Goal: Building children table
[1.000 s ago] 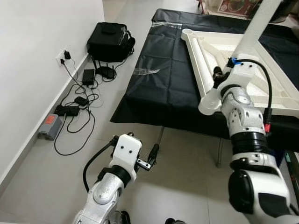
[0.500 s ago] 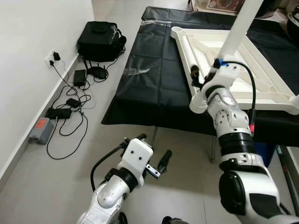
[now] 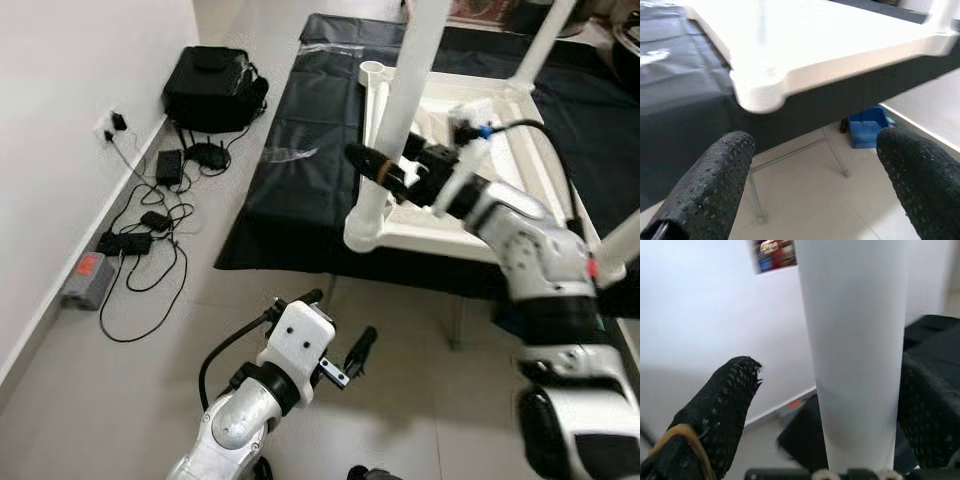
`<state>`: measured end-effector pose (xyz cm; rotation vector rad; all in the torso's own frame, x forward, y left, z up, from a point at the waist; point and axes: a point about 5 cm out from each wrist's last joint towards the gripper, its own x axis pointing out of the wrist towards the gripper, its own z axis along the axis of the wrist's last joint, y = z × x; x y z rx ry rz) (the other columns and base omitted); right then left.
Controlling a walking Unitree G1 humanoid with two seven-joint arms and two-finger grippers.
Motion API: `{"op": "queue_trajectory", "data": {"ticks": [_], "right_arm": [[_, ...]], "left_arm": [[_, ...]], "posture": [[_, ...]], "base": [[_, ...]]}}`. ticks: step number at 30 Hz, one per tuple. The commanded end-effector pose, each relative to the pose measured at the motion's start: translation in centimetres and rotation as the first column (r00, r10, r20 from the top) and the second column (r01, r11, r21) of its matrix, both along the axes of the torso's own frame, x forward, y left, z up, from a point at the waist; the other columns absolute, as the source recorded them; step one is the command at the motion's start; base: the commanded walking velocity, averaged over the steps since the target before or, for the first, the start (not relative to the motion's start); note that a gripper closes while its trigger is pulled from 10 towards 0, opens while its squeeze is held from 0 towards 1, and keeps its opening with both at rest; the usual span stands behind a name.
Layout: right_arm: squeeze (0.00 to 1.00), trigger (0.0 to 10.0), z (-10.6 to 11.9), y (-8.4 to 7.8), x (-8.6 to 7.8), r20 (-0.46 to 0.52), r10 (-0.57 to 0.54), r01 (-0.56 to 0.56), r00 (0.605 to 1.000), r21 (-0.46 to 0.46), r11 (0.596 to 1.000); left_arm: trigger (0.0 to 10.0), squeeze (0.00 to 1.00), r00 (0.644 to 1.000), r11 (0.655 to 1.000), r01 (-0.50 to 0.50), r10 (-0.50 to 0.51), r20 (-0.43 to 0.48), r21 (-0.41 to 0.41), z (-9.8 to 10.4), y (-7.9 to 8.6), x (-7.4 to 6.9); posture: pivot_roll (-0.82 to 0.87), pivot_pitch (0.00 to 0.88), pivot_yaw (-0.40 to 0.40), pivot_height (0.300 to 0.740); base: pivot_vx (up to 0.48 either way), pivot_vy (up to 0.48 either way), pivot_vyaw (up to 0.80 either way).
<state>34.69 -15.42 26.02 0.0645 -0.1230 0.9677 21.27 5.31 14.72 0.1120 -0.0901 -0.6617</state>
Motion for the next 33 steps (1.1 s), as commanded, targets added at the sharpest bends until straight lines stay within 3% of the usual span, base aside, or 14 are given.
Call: {"op": "queue_trajectory", "data": {"ticks": [1,2,3,4,11,12,14,15,28,29,30,31,32,33], "right_arm": [[1.00,10.0,-0.8,1.4,-0.5,-0.024,0.103,-0.103,0.994,-0.016,0.995],[0.16,10.0,-1.2,1.6,-0.7,-0.027,0.123,-0.124,0.992,-0.041,0.991],[0.16,10.0,-1.2,1.6,-0.7,-0.027,0.123,-0.124,0.992,-0.041,0.991],[0.00,10.0,-1.5,1.8,-0.7,-0.037,0.122,-0.125,0.992,-0.060,0.990],[0.00,10.0,-2.4,2.2,-1.0,-0.070,0.149,-0.155,0.986,-0.091,0.984],[0.00,2.7,-2.5,2.4,-1.1,-0.073,0.153,-0.160,0.986,-0.096,0.982],[0.00,2.7,-2.5,2.4,-1.1,-0.073,0.153,-0.160,0.986,-0.096,0.982],[0.00,0.0,-2.7,2.4,-1.2,-0.078,0.159,-0.167,0.984,-0.097,0.981],[0.00,0.0,-2.4,1.4,-0.5,-0.061,0.083,-0.089,0.995,-0.106,0.990],[0.00,0.0,-2.2,0.9,0.4,-0.056,-0.015,0.009,0.998,-0.107,0.994],[0.00,0.0,-2.2,0.9,0.4,-0.056,-0.015,0.009,0.998,-0.107,0.994],[0.00,0.0,-1.9,-0.3,2.0,-0.059,-0.196,0.190,0.979,-0.102,0.976],[0.00,0.0,-1.9,-0.3,2.0,-0.059,-0.196,0.190,0.979,-0.102,0.976],[0.00,0.0,-1.8,-1.7,3.4,-0.074,-0.369,0.362,0.926,-0.097,0.927]], "left_arm": [[10.0,0.00,1.000,1.000,0.013,-0.013,-0.004,0.007,-0.2,0.0,-0.3],[10.0,0.00,1.000,1.000,0.015,-0.015,-0.002,0.007,-0.2,0.0,-0.3],[10.0,0.00,1.000,1.000,0.015,-0.015,-0.002,0.007,-0.2,0.0,-0.3],[10.0,0.00,1.000,1.000,0.016,-0.016,0.000,0.007,-0.2,0.0,-0.3],[10.0,0.00,1.000,1.000,0.015,-0.016,0.001,0.007,-0.2,-0.1,-0.3],[10.0,0.00,1.000,1.000,0.015,-0.015,0.001,0.007,-0.2,-0.1,-0.4],[10.0,0.00,1.000,1.000,0.015,-0.015,0.001,0.007,-0.2,-0.1,-0.4],[10.0,0.00,1.000,1.000,0.014,-0.014,0.002,0.007,-0.2,-0.1,-0.4],[10.0,0.00,1.000,1.000,0.010,-0.010,0.005,0.009,-0.3,0.0,-0.4],[10.0,0.00,1.000,1.000,0.010,-0.010,0.005,0.009,-0.3,0.0,-0.4],[10.0,0.00,1.000,1.000,0.010,-0.010,0.005,0.009,-0.3,0.0,-0.4],[10.0,0.00,1.000,1.000,0.011,-0.011,0.005,0.011,-0.3,0.0,-0.4],[10.0,0.00,1.000,1.000,0.011,-0.011,0.005,0.011,-0.3,0.0,-0.4],[10.0,0.00,1.000,1.000,0.011,-0.011,0.005,0.013,-0.3,0.0,-0.3]], "posture": [[0.15,0.150,-0.080,0.740],[0.15,0.152,-0.079,0.740],[0.15,0.152,-0.079,0.740],[0.15,0.152,-0.078,0.740],[0.14,0.156,-0.081,0.740],[0.15,0.156,-0.083,0.740],[0.15,0.156,-0.083,0.740],[0.15,0.152,-0.081,0.740],[0.14,0.135,-0.078,0.740],[0.14,0.133,-0.077,0.740],[0.14,0.133,-0.077,0.740],[0.14,0.134,-0.076,0.740],[0.14,0.134,-0.076,0.740],[0.15,0.133,-0.077,0.740]], "base": [[0.000,0.000,0.00],[0.000,0.000,0.00],[0.000,0.000,0.00],[0.000,0.000,0.00],[0.000,0.000,0.00],[0.000,0.000,0.00],[0.000,0.000,0.00],[0.000,0.000,0.00],[0.000,0.000,0.00],[0.000,0.000,0.00],[0.000,0.000,0.00],[0.000,0.000,0.00],[0.000,0.000,0.00],[0.000,0.000,0.00]]}}
